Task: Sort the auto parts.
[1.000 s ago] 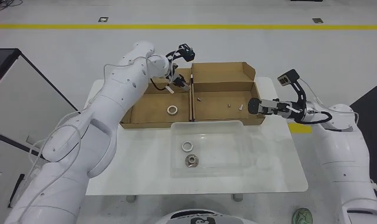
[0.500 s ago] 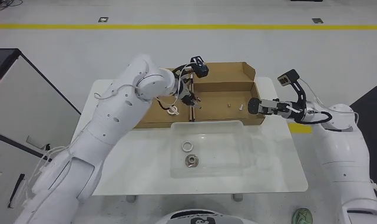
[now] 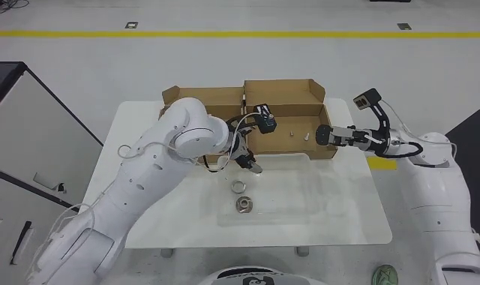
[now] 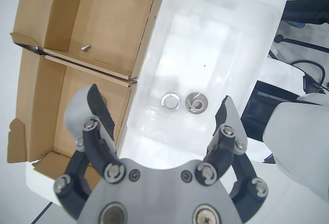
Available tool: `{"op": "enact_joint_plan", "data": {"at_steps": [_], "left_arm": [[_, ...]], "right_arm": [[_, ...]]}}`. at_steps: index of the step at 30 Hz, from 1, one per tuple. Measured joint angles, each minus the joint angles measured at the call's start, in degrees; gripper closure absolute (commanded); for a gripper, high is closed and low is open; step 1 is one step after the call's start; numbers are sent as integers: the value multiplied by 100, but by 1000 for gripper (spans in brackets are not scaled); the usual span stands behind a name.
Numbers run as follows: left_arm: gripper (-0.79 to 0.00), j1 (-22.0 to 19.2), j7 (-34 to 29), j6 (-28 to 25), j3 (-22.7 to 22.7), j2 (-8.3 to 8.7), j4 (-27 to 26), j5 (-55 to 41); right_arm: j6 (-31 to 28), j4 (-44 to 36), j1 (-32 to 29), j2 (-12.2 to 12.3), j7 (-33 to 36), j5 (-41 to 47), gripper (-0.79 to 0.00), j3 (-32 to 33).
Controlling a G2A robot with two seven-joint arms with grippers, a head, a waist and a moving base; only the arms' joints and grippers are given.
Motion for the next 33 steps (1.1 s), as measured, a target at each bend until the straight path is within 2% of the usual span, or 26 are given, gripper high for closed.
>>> {"op": "enact_joint_plan", "data": {"at_steps": [8, 10, 17, 21, 27, 33], "left_arm": [[-785, 10, 20, -12, 10, -1, -5, 2], [-785, 42, 47, -46, 144, 1, -24, -34], [-785, -546, -554, 549, 1209, -28, 110, -266], [-785, -959, -622, 622, 1862, -83, 430, -521], [-785, -1340, -617, 627, 2428, -169, 778, -768], [-785, -1472, -617, 764, 2759, -214, 1034, -778]], "right_arm": [[0, 0, 0, 0, 0, 0, -785, 0], [0, 0, 0, 0, 0, 0, -785, 0], [0, 0, 0, 0, 0, 0, -785, 0], [0, 0, 0, 0, 0, 0, -785, 0], [0, 0, 0, 0, 0, 0, -785, 0], [0, 0, 0, 0, 0, 0, -785, 0]]}}
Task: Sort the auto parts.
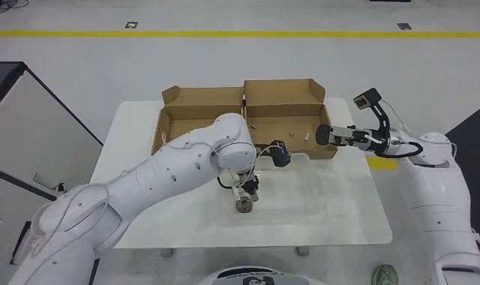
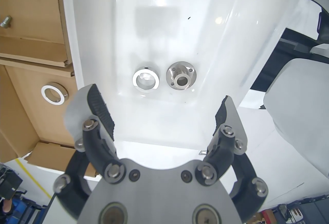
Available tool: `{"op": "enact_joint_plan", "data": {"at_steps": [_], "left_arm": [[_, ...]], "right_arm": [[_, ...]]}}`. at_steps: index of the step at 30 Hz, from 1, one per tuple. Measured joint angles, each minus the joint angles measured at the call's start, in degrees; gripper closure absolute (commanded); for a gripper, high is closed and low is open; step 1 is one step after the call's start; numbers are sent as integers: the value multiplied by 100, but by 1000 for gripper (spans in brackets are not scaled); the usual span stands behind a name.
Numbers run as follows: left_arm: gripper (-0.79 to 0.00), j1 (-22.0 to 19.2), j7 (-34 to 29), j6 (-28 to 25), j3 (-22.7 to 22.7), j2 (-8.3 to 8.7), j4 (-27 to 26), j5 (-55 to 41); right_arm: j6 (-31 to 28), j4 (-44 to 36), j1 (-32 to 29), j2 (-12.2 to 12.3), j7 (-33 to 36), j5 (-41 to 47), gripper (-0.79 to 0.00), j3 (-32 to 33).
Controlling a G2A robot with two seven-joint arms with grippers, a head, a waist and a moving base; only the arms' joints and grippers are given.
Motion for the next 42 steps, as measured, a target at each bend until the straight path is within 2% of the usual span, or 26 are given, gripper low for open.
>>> {"op": "enact_joint_plan", "data": {"at_steps": [5, 9, 15, 19, 20, 30, 42], "left_arm": [[-785, -42, 0, 99, 230, -10, 107, 43], [-742, -20, 0, 99, 329, -7, 173, 5], [-779, 8, 0, 9, 462, -38, 288, 2], [-785, 64, 43, -49, 487, -62, 357, -27], [-763, 80, 56, -65, 499, -70, 372, -26], [-785, 74, 25, -157, 486, -149, 512, -114], [-785, 72, 19, -165, 485, -152, 518, -129]], "right_arm": [[0, 0, 0, 0, 0, 0, -785, 0], [0, 0, 0, 0, 0, 0, -785, 0], [0, 0, 0, 0, 0, 0, -785, 0], [0, 0, 0, 0, 0, 0, -785, 0], [0, 0, 0, 0, 0, 0, -785, 0], [0, 0, 0, 0, 0, 0, -785, 0], [0, 0, 0, 0, 0, 0, -785, 0]]}}
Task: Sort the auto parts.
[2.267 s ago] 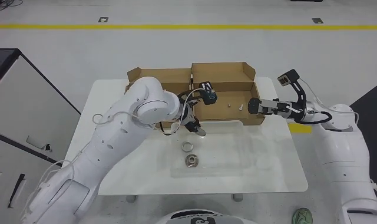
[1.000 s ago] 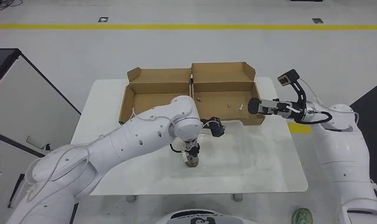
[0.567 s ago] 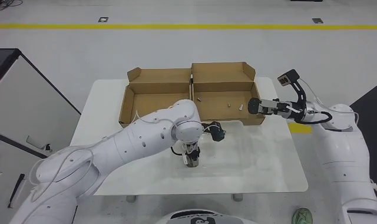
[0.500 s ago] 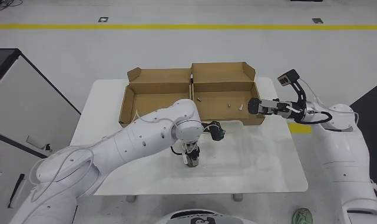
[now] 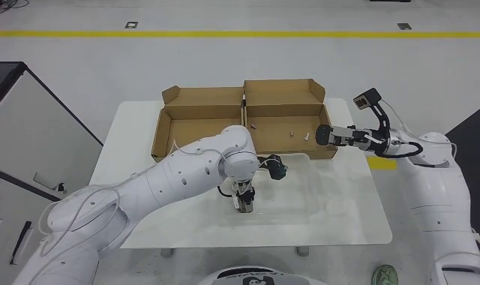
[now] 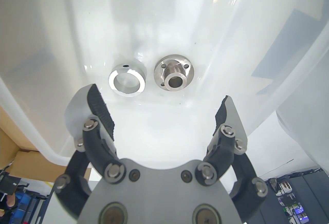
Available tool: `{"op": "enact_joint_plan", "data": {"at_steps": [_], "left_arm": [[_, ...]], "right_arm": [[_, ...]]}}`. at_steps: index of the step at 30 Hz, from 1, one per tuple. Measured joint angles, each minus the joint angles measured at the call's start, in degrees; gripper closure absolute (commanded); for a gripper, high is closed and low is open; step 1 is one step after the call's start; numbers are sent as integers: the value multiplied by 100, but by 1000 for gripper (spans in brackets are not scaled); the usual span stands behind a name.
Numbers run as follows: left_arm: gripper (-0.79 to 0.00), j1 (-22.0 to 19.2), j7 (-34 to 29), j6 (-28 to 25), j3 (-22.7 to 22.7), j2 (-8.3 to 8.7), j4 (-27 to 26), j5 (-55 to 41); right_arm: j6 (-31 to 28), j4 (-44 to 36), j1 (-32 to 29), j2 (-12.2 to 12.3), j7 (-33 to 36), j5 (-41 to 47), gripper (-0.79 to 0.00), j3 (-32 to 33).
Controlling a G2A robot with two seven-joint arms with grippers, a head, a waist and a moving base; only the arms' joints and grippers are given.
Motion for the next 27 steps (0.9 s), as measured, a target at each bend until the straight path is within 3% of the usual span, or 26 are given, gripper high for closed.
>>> {"op": "enact_joint_plan", "data": {"at_steps": [19, 21, 25, 27], "left_arm": [[-785, 285, 255, -11, 63, -49, 402, 199], [-745, 303, 244, -9, 64, -52, 396, 214], [-588, 335, 229, -5, 53, -47, 334, 251], [-462, 354, 224, 2, 48, -41, 295, 287]], "right_arm": [[0, 0, 0, 0, 0, 0, -785, 0], [0, 0, 0, 0, 0, 0, -785, 0], [0, 0, 0, 0, 0, 0, -785, 0], [0, 0, 0, 0, 0, 0, -785, 0]]}}
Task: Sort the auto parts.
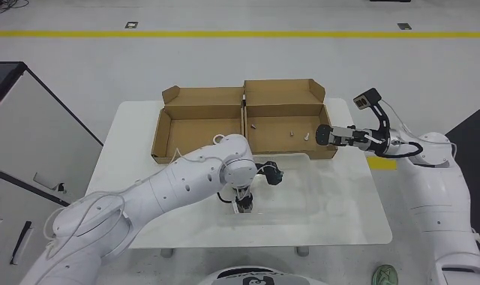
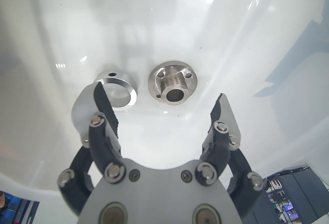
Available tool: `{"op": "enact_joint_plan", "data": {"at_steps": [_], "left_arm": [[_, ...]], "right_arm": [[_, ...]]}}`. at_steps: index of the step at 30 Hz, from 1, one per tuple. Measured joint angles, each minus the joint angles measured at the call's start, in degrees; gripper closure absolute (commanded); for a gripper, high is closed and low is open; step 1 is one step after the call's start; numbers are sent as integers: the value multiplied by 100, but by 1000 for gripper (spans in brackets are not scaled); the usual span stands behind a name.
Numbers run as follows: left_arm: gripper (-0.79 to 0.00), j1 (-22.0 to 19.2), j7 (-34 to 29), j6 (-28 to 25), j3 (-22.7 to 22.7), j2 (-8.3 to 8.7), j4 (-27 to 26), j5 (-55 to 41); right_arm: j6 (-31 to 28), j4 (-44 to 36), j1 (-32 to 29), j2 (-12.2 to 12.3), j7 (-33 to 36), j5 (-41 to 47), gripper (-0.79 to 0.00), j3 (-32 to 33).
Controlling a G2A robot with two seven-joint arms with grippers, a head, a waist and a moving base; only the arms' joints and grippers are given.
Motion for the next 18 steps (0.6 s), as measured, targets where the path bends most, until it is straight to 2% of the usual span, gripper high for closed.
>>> {"op": "enact_joint_plan", "data": {"at_steps": [3, 18], "left_arm": [[-400, 22, -8, 14, -13, 10, -62, 57], [-379, 146, -145, 50, -87, 76, -299, 253]], "right_arm": [[0, 0, 0, 0, 0, 0, -785, 0], [0, 0, 0, 0, 0, 0, -785, 0]]}}
